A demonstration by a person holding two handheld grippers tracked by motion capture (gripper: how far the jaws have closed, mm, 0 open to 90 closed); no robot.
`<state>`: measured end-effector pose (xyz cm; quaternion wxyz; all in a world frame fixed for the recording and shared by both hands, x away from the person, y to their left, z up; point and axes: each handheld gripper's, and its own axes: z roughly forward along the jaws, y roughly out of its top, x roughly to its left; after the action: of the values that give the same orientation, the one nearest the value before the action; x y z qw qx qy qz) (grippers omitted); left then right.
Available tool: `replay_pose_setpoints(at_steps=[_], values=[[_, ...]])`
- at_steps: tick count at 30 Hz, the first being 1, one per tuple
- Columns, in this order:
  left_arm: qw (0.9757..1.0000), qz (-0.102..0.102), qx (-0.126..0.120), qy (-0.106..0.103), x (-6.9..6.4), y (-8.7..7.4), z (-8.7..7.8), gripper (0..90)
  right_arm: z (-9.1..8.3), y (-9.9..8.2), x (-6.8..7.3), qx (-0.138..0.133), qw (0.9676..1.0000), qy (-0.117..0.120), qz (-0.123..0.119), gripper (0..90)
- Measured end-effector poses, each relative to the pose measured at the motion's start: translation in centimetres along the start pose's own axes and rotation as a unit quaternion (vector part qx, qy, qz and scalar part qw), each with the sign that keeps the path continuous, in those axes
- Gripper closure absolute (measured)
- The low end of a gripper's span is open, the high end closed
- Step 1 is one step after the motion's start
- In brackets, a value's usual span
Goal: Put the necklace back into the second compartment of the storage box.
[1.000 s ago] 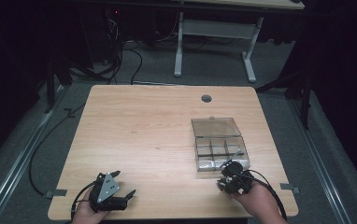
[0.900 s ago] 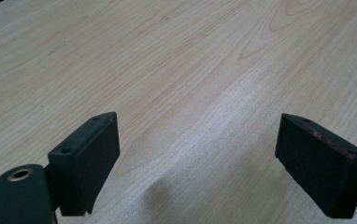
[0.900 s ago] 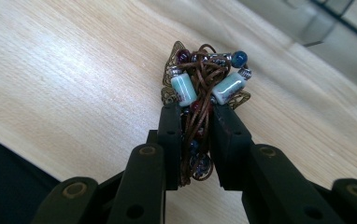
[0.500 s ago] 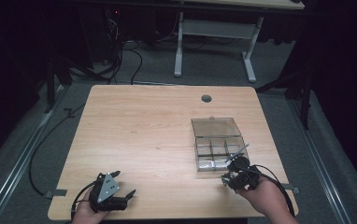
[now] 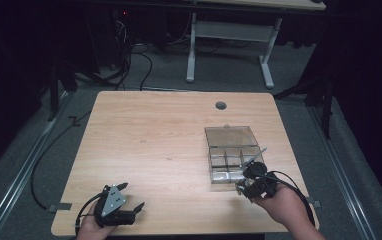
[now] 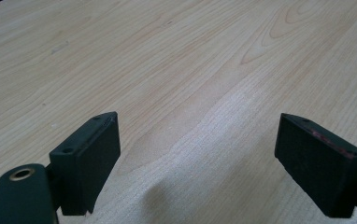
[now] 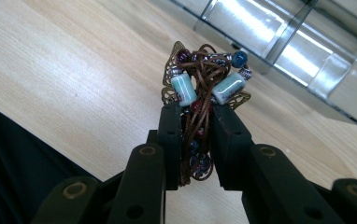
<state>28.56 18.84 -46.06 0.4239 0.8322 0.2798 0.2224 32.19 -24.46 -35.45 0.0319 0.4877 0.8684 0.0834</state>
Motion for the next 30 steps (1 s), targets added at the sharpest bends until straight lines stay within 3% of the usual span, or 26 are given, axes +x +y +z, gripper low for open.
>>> replay_pose_setpoints(at_steps=[7, 16, 30], values=[[1.0000, -0.004, -0.003, -0.003, 0.1, 0.0, -0.1, 14.9, -0.2, 0.9, -0.7, -0.004, 0.9998, 0.009, 0.015, 75.5], [1.0000, -0.004, -0.002, -0.006, 0.1, 0.0, 0.0, 14.9, 0.1, 2.7, -1.3, -0.014, 0.9998, 0.014, 0.009, 75.5], [0.9999, 0.002, 0.000, -0.011, 0.1, 0.0, 0.0, 14.9, 0.3, 5.5, -3.5, -0.025, 0.9994, 0.005, 0.024, 75.5]])
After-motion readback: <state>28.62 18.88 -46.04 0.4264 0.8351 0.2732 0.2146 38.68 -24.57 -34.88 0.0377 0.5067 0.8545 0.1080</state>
